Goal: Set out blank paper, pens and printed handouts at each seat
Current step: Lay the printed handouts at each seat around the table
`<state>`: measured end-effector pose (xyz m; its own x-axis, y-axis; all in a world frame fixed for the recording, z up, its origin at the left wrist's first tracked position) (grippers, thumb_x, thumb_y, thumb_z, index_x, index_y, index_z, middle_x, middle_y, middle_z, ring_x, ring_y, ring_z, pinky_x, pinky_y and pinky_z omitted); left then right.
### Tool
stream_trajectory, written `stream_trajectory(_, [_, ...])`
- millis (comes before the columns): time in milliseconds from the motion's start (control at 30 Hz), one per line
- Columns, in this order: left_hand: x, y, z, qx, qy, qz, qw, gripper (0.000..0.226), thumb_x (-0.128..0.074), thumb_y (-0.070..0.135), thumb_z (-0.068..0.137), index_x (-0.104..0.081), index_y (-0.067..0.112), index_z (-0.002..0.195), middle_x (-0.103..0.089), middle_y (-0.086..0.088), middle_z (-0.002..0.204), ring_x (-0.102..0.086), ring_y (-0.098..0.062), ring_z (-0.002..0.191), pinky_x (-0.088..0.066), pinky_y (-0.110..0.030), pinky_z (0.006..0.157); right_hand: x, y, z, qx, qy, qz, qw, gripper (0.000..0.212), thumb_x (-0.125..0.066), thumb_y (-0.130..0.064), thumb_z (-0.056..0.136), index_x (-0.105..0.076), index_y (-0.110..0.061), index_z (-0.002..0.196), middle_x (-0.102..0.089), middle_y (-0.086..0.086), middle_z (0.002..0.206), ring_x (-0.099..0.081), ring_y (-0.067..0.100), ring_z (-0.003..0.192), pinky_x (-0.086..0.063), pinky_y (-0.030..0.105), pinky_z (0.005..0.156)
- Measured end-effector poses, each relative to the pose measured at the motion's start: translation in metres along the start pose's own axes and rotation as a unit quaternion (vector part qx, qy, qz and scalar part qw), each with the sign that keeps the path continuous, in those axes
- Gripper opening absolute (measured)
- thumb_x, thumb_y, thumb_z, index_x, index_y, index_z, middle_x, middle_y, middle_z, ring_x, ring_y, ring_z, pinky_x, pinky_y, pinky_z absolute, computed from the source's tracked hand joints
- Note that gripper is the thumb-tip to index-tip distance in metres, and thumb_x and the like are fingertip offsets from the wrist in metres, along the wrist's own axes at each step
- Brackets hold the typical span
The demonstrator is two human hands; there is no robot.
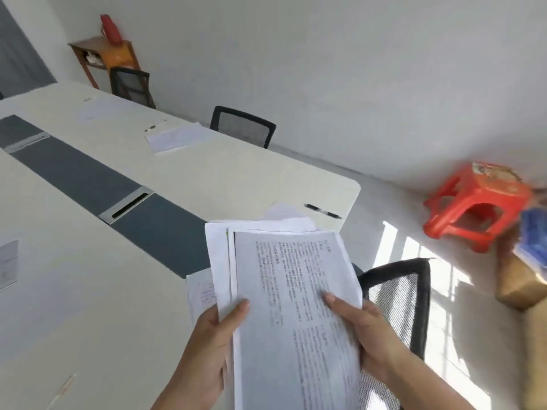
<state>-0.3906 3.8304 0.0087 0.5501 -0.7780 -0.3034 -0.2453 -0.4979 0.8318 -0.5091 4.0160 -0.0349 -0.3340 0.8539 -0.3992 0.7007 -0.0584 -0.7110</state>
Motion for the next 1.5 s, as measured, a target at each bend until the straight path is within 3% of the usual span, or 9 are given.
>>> stream_trajectory(200, [-0.135,-0.048,0.006,0.026,-0.035,0.028,0.999,0.035,-0.072,0.031,0.079,-0.072,0.012,0.109,-0.074,-0.006,0.11,-0.068,-0.025,0.107,-0.044,-0.048,0.103,0.145,-0.052,-0.053,0.107,0.14,-0.014,0.984,0.031,-0.073,-0.011,0.079,-0.067,0.007,0.104,-0.073,0.026,0.098,-0.071,0.046,0.087,-0.058,0.053,0.079])
stream_trajectory(367, [-0.258,-0.095,0.011,0.06,-0.064,0.028,0.996,0.017,-0.062,0.014,0.086,-0.079,0.013,0.082,-0.078,-0.001,0.085,-0.074,-0.01,0.075,-0.048,-0.034,0.076,0.265,-0.081,-0.089,0.168,0.251,0.037,0.953,0.034,-0.076,-0.017,0.073,-0.067,0.001,0.101,-0.077,0.016,0.092,-0.074,0.033,0.08,-0.057,0.042,0.072])
stream_trajectory(500, [-0.323,-0.108,0.025,0.073,-0.08,0.061,0.992,0.039,-0.08,0.036,0.065,-0.065,0.021,0.097,-0.072,0.006,0.104,-0.063,-0.003,0.094,-0.043,-0.037,0.099,0.332,-0.108,-0.103,0.162,0.26,0.073,0.949,0.027,-0.069,-0.016,0.081,-0.068,0.003,0.1,-0.076,0.016,0.095,-0.075,0.031,0.082,-0.06,0.039,0.067])
stream_trajectory(700, [-0.387,-0.113,0.074,0.078,-0.104,0.054,0.99,0.01,-0.056,0.008,0.091,-0.064,0.01,0.085,-0.074,0.008,0.061,-0.069,0.0,0.054,-0.046,-0.029,0.064,0.397,-0.149,-0.075,0.161,0.315,0.102,0.93,0.021,-0.064,-0.011,0.089,-0.065,0.003,0.105,-0.075,0.02,0.094,-0.072,0.033,0.076,-0.062,0.039,0.059])
stream_trajectory(833, [-0.414,-0.113,0.136,0.082,-0.125,0.065,0.987,0.011,-0.072,0.02,0.078,-0.077,0.011,0.08,-0.078,-0.001,0.084,-0.073,-0.006,0.076,-0.051,-0.029,0.08,0.427,-0.188,-0.035,0.152,0.295,0.095,0.939,0.025,-0.066,-0.012,0.086,-0.066,0.002,0.106,-0.076,0.019,0.094,-0.074,0.032,0.074,-0.062,0.041,0.061])
stream_trajectory(1000, [-0.467,-0.097,0.223,0.055,-0.155,0.061,0.985,0.01,-0.069,0.011,0.083,-0.079,0.012,0.081,-0.078,-0.003,0.09,-0.073,-0.008,0.086,-0.051,-0.014,0.064,0.459,-0.269,0.026,0.133,0.258,0.065,0.955,0.032,-0.067,-0.018,0.085,-0.064,0.001,0.11,-0.074,0.022,0.1,-0.074,0.036,0.08,-0.06,0.042,0.066])
stream_trajectory(1200, [-0.493,-0.046,0.318,0.047,-0.109,0.024,0.993,0.02,-0.077,0.021,0.069,-0.078,0.014,0.087,-0.078,0.001,0.09,-0.071,-0.011,0.094,-0.047,-0.034,0.091,0.48,-0.371,0.108,0.111,0.235,0.002,0.966,0.024,-0.06,-0.012,0.091,-0.065,-0.001,0.111,-0.074,0.021,0.102,-0.073,0.039,0.084,-0.06,0.046,0.074])
stream_trajectory(1300, [-0.491,-0.027,0.354,0.027,-0.083,-0.016,0.996,0.071,-0.082,0.042,0.051,-0.066,0.013,0.114,-0.074,-0.001,0.11,-0.064,-0.018,0.112,-0.037,-0.044,0.109,0.482,-0.401,0.154,0.091,0.19,-0.002,0.977,0.027,-0.059,-0.005,0.087,-0.066,0.002,0.112,-0.071,0.025,0.107,-0.069,0.044,0.094,-0.061,0.048,0.076])
stream_trajectory(1500, [-0.495,0.0,0.425,0.011,-0.017,-0.038,0.999,0.035,-0.071,0.006,0.072,-0.068,0.006,0.107,-0.076,-0.008,0.099,-0.073,-0.016,0.09,-0.05,-0.032,0.084,0.496,-0.465,0.271,0.098,0.149,-0.012,0.984,0.036,-0.064,-0.009,0.077,-0.066,0.009,0.108,-0.072,0.025,0.105,-0.074,0.032,0.08,-0.062,0.041,0.071])
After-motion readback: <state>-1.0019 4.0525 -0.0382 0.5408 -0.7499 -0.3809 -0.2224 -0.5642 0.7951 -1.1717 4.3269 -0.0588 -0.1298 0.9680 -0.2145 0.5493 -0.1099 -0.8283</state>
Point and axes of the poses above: each hand's wrist, its own z-axis towards the middle knuckle, its own x-axis out of the back of the hand, y = z × x, the point moved 3 cm from there along z, towards the middle knuckle
